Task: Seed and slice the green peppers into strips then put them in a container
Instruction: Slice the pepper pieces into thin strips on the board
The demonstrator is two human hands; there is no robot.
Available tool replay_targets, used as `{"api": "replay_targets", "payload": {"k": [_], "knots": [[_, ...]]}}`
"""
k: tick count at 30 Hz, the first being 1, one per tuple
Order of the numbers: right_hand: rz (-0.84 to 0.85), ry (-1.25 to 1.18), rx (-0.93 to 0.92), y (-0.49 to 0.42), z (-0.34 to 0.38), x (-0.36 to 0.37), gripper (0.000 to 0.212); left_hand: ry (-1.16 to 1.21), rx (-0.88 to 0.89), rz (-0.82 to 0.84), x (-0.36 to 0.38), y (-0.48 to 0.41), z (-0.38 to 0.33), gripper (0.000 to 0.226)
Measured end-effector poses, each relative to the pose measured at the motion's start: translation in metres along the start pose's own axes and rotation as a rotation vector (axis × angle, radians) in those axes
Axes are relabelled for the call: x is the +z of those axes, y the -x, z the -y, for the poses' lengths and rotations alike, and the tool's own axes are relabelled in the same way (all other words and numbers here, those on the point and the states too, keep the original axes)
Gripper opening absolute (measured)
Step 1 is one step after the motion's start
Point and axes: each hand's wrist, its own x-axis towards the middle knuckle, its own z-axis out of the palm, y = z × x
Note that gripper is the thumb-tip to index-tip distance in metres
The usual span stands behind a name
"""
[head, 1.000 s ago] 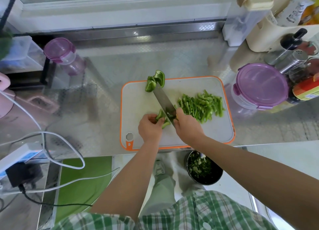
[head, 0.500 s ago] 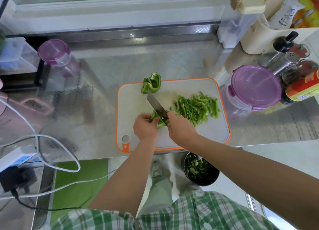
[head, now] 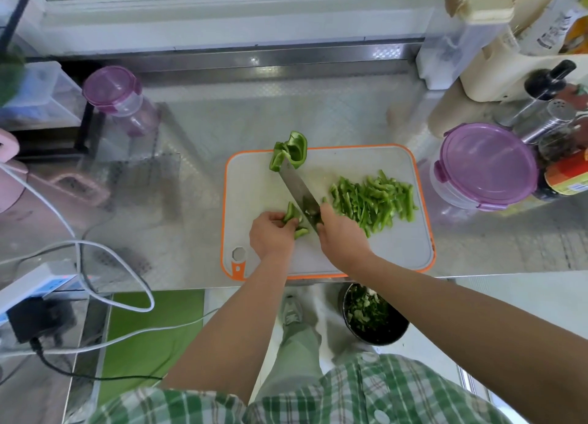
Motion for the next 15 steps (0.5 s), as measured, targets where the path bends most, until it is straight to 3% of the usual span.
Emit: {"api": "replay_targets", "payload": {"k": [4,15], "knots": [[-0.034,-0.015,-0.078,0.004,-0.004,-0.011,0.022,0.072,-0.001,0.035,0.001,-0.008,0.009,0.022],[0.025,0.022,-0.080,0.004,0.001,-0.009,0.019,-0.090,0.101,0.033,-0.005,-0.004,0.003,0.016]]}}
